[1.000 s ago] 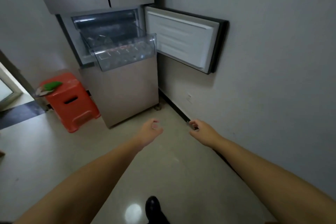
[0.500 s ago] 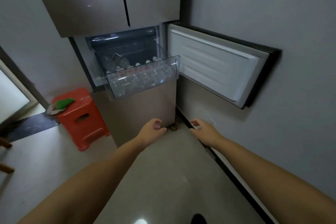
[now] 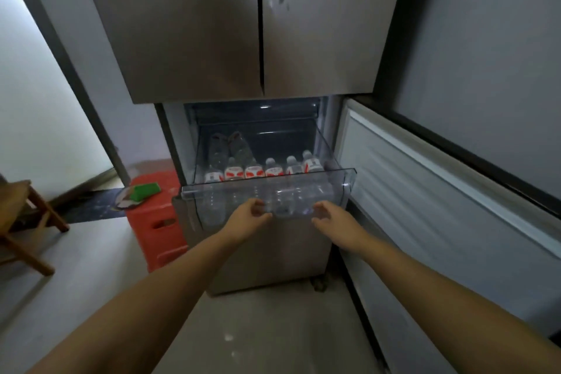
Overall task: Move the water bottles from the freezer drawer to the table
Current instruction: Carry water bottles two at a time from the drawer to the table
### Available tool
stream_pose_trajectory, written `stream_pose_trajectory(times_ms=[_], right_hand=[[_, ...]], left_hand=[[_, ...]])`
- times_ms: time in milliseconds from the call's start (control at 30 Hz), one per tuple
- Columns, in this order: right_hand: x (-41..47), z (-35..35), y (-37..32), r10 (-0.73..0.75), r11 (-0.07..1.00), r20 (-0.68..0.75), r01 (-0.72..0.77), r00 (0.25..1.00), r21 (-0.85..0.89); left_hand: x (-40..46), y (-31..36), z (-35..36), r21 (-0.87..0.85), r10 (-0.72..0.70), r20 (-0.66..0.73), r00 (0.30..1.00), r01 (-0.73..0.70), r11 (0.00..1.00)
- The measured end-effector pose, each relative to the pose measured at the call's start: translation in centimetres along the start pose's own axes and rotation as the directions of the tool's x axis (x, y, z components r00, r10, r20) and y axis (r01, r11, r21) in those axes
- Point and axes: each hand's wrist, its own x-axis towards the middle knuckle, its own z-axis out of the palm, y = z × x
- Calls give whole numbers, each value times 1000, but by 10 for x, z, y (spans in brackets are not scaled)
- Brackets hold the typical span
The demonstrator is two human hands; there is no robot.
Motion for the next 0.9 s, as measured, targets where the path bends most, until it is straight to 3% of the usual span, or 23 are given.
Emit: stream_pose_trajectory(times_ms=[267, 467, 700, 900], right_hand=[[111, -16, -31, -164, 986, -11, 164, 986, 9], [182, 9, -58, -220, 974, 22, 219, 975, 56], [285, 32, -74, -87, 996, 115, 86, 990, 11], [347, 71, -96, 94, 996, 281, -87, 955, -37]], left_hand=[[69, 31, -18, -139, -21, -115, 993, 5, 990], [143, 17, -52, -90, -133, -184, 974, 118, 989], [245, -32, -95, 104, -262, -361, 895, 317, 943], [308, -67, -107, 171, -458, -258, 851, 507, 845]])
